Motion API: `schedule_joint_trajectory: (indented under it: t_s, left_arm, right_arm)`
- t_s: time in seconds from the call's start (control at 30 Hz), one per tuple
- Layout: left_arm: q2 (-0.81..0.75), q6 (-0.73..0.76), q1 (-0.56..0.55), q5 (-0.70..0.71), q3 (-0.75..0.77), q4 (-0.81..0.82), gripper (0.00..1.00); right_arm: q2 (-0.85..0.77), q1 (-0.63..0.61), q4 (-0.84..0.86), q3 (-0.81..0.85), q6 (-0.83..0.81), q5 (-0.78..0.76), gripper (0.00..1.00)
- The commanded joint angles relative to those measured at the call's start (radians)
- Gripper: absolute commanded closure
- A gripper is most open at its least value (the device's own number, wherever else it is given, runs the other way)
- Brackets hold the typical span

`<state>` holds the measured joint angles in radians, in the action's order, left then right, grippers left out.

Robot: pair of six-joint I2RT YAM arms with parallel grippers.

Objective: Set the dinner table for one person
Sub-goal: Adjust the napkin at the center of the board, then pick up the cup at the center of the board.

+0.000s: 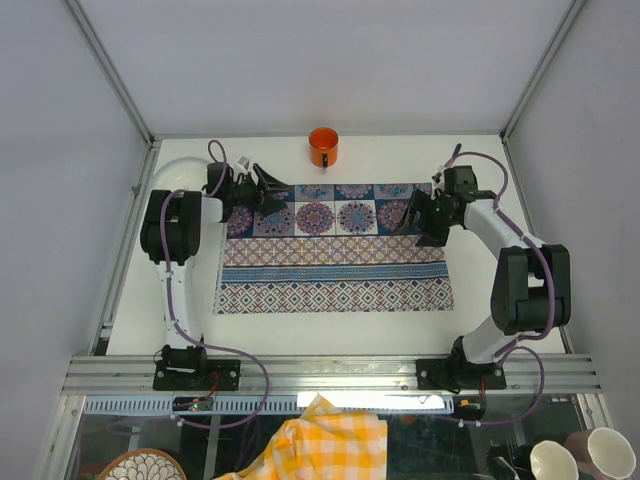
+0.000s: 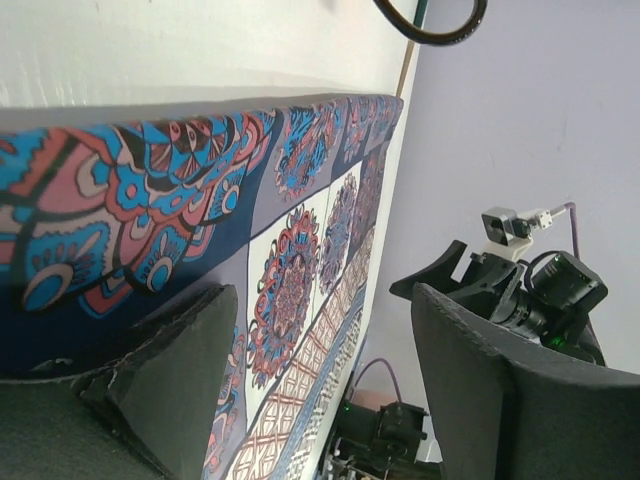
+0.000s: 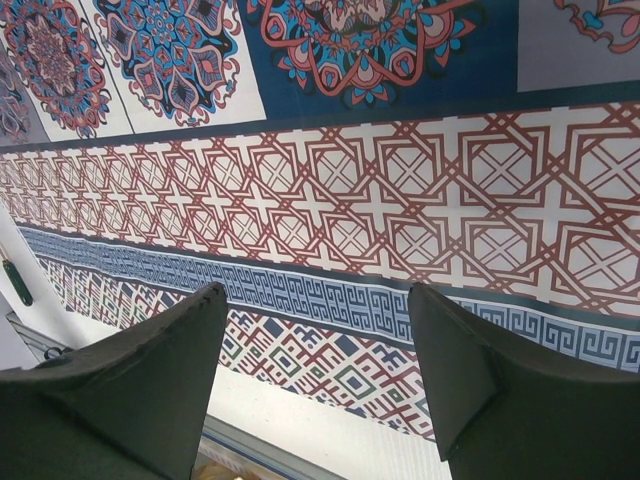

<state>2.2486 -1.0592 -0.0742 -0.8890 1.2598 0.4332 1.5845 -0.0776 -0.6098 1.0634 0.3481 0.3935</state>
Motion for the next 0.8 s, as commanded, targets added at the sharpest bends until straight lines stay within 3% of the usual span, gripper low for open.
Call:
schedule_joint_trajectory:
  t_s: [0.0,0.53,0.77]
  left_arm:
    - [0.028,0.024,0.014,-0.004,0.075,0.060,0.28]
    - [0.200,-0.066,0.035,-0.024,0.231,0.229,0.32]
    - [0.114,-0.022,0.053,0.038,0.138,0.426,0.31]
  right_arm:
    - [0.000,-0.005,-0.006,0.054,-0.015,-0.006,0.24]
    - [-0.027,-0.006,-0.089,0.099,-0.052,-0.070,0.24]
    - [-0.030,-0.006,-0.105,0.097,-0.067,-0.085,0.24]
